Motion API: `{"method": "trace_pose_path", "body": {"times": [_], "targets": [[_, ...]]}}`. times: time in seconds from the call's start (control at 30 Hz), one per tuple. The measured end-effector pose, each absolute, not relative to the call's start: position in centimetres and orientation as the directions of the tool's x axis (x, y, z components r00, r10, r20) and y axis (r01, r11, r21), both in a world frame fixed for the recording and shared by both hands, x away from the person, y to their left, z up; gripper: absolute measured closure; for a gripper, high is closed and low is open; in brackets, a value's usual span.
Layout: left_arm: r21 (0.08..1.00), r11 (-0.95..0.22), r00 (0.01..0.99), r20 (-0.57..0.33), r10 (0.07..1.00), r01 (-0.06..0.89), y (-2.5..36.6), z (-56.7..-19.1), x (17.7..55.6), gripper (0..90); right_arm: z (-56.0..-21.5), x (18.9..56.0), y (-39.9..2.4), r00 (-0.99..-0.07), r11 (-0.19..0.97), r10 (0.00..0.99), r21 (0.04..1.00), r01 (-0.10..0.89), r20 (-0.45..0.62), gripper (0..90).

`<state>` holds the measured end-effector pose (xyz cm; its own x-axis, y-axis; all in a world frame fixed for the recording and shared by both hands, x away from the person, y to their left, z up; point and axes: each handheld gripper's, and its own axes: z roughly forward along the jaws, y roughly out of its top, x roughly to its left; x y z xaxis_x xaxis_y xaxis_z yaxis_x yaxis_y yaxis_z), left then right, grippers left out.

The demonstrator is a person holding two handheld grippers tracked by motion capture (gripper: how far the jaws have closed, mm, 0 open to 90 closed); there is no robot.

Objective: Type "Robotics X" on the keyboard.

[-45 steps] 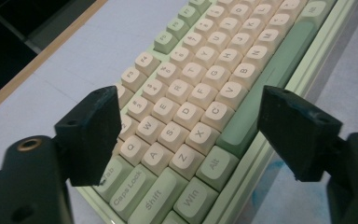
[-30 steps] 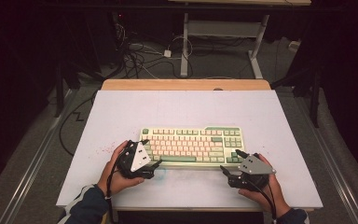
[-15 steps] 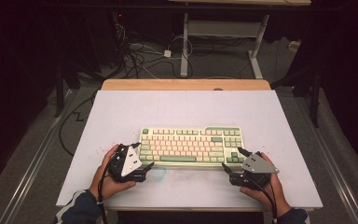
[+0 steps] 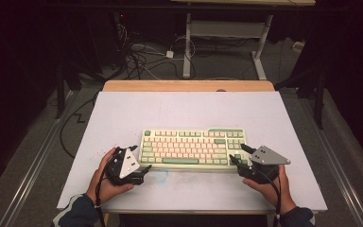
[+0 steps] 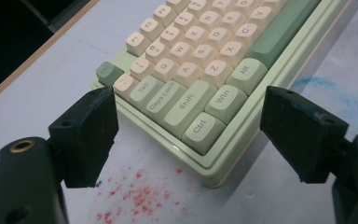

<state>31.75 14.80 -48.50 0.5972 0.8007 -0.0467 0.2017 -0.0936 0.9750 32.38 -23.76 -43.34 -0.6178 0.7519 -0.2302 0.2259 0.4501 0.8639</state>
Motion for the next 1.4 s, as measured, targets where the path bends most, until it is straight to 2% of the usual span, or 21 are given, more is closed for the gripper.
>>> {"method": "trace_pose_path", "body": {"times": [0.33, 0.57, 1.07, 1.4], "targets": [[0.971, -0.100, 0.599, -0.051, 0.799, 0.217, 14.7, -48.7, 31.9, 18.3, -42.7, 33.8, -22.8, -0.679, 0.470, 0.708, 0.846, 0.250, -0.193, 78.4], [0.967, -0.115, 0.603, -0.046, 0.797, 0.226, 14.5, -49.0, 31.9, 18.3, -43.2, 34.8, -21.7, -0.707, 0.502, 0.682, 0.821, 0.270, -0.185, 89.8], [0.964, -0.125, 0.609, -0.047, 0.791, 0.236, 14.4, -49.1, 31.8, 18.3, -44.8, 36.4, -19.5, -0.745, 0.559, 0.645, 0.770, 0.309, -0.170, 90.0], [0.962, -0.128, 0.612, -0.049, 0.789, 0.242, 14.3, -49.2, 31.8, 18.3, -45.4, 36.7, -19.5, -0.747, 0.570, 0.643, 0.756, 0.323, -0.166, 90.0]]}}
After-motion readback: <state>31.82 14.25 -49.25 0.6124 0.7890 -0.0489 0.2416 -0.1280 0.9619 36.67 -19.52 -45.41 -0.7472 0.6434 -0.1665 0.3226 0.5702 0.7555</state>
